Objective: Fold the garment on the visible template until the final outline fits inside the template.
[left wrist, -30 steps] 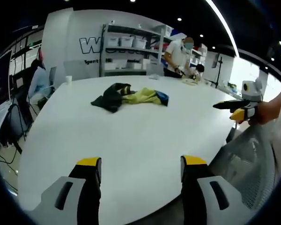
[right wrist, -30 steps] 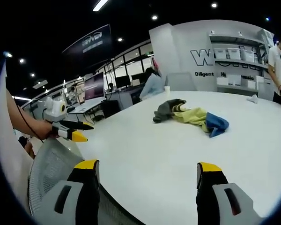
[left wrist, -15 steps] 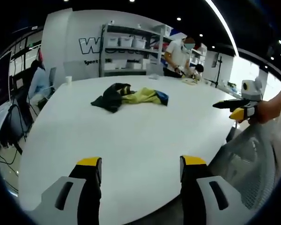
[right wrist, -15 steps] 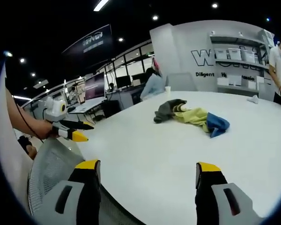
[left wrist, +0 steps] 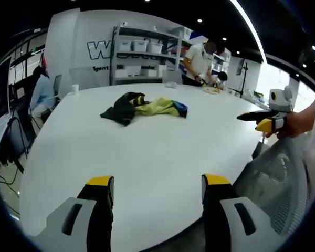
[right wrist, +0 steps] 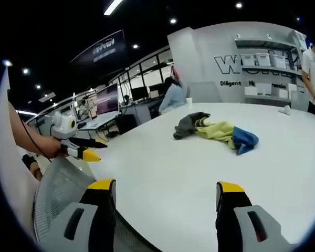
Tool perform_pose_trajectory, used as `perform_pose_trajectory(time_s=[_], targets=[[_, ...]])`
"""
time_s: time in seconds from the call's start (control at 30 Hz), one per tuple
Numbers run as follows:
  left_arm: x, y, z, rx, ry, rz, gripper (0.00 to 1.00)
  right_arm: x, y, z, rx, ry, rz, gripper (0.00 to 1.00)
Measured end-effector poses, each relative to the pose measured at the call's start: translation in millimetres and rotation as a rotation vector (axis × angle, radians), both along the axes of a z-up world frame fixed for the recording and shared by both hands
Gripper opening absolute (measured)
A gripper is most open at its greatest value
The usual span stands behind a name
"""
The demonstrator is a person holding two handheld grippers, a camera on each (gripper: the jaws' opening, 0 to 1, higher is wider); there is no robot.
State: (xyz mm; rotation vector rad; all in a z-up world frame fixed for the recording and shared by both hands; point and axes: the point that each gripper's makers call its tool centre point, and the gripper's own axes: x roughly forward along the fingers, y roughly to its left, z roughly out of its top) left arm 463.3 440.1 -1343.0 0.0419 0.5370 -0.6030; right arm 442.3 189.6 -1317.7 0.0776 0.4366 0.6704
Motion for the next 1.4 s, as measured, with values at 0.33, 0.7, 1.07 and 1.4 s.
perform_pose_trajectory(time_s=[0.33,0.7,1.07,1.4], targets=[[6.3,2.7,5.9,-0.032,0.003,0.01,0.68,6.2,1.4,-3.0,0.001,0.012,0.023,0.74],[17.9,-0.1,9.3,-0.048,0.015,-0.013,0.69,24.1,6.3,-7.0,-0.033,0.014,0.059,0.74],[36.9,-15.3,13.3,-0.061,0.011,-0.05,0.68,42.7,6.9,-6.3,-0.067,0.002,0.088,0.74],[70.2,-30.3,20.7,-0.053,-0.005,-0.108,0.68,74.7,1.4,-2.1,-0.107,-0.022,0.102,0.72]])
